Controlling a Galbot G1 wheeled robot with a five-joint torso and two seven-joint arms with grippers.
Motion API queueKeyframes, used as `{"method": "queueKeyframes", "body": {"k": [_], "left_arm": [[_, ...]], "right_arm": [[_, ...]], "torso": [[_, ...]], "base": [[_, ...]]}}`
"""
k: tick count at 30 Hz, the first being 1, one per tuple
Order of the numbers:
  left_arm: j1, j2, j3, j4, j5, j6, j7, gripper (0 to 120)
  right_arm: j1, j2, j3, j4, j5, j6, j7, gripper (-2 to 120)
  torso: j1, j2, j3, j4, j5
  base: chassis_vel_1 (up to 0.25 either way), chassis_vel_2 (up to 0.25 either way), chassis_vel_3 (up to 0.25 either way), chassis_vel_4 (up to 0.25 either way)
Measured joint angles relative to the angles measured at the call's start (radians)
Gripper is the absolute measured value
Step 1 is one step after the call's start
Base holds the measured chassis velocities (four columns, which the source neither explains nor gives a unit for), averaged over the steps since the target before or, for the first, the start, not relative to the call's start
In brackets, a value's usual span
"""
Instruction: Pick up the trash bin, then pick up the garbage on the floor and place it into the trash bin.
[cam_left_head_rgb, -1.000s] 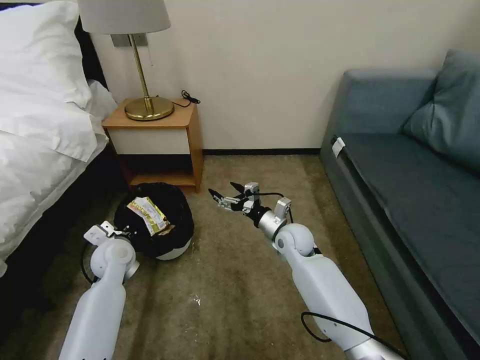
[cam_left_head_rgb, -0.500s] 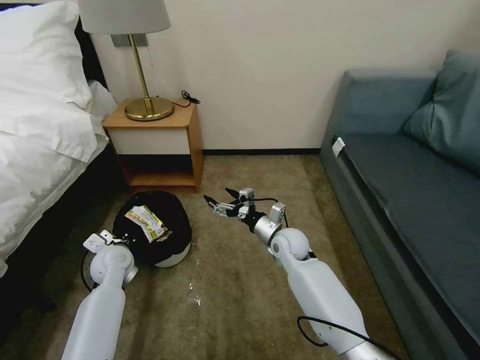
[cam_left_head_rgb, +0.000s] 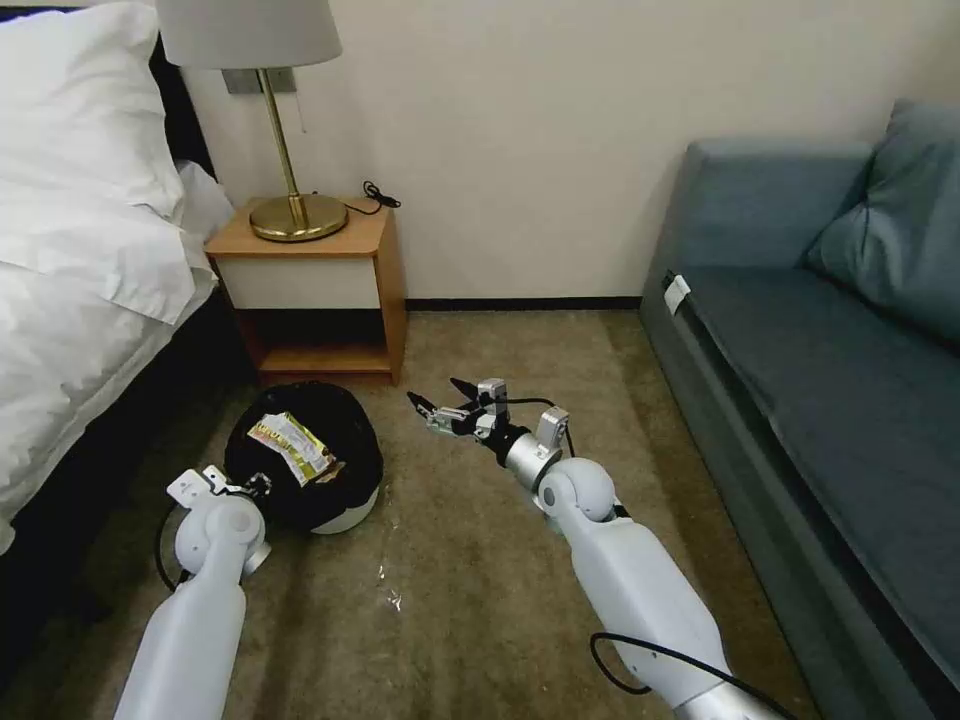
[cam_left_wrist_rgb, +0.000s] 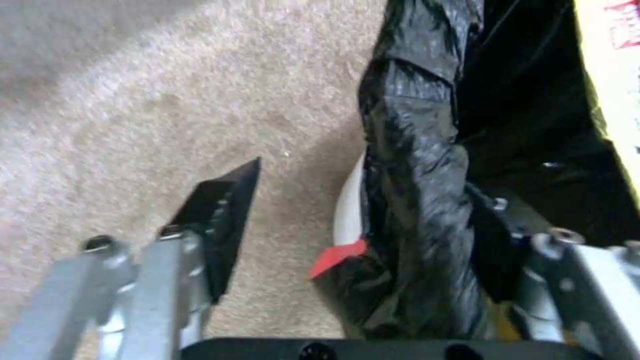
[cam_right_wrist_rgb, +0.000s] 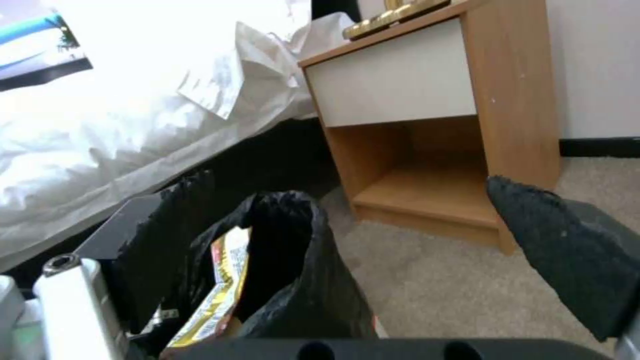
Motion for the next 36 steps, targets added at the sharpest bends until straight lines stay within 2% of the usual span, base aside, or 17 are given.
{"method": "queueKeyframes", "body": {"k": [1,2,3,4,7,20,27,36], "left_arm": [[0.005,0.006,0.002,-0.01,0.015,0.006,0.0,83],[0.005,0.006,0.002,-0.01,0.015,0.006,0.0,83],[0.007,0.01,0.003,-0.018,0.03,0.011,-0.001,89],[0.007,0.01,0.003,-0.018,0.03,0.011,-0.001,89],[0.013,0.016,0.007,-0.037,0.049,0.019,-0.012,99],[0.035,0.028,0.014,-0.075,0.178,0.013,-0.014,100],[0.045,0.028,0.026,-0.1,0.205,0.015,-0.014,100],[0.066,0.026,0.04,-0.145,0.222,0.042,-0.054,100]], "right_arm": [[0.0,-0.001,0.002,-0.001,0.0,0.001,0.001,100],[0.0,-0.001,0.002,-0.001,0.0,0.001,0.001,100],[0.001,-0.002,0.004,-0.003,0.0,0.001,0.002,100],[0.001,-0.002,0.004,-0.003,0.0,0.001,0.002,100],[0.004,-0.004,0.006,-0.009,0.001,0.003,0.003,100],[0.004,-0.01,0.009,-0.012,0.013,0.019,0.014,100],[0.005,-0.012,0.008,-0.014,0.016,0.02,0.019,100],[-0.004,-0.012,0.007,-0.018,0.015,0.023,0.015,100]], "torso": [[0.0,0.0,0.0,0.0,0.0001],[0.0,0.0,0.0,0.0,0.0001],[0.0,0.0,0.0,-0.0001,0.0],[0.0,0.0,0.0,-0.0001,0.0],[0.0,0.0,0.0,-0.0001,0.0001],[0.0,0.0,0.0,0.0,0.0002],[0.0,0.0,0.0,-0.0001,0.0002],[0.0,0.0,0.0,0.0,0.0002]], "base": [[0.0,0.0,0.0,0.0],[0.0,0.0,0.0,0.0],[0.0,0.0,0.0,0.0],[0.0,0.0,0.0,0.0],[0.0,0.0,0.0,0.0],[0.0,0.0,0.0,0.0],[0.0,0.0,0.0,0.0],[0.0,0.0,0.0,0.0]]}}
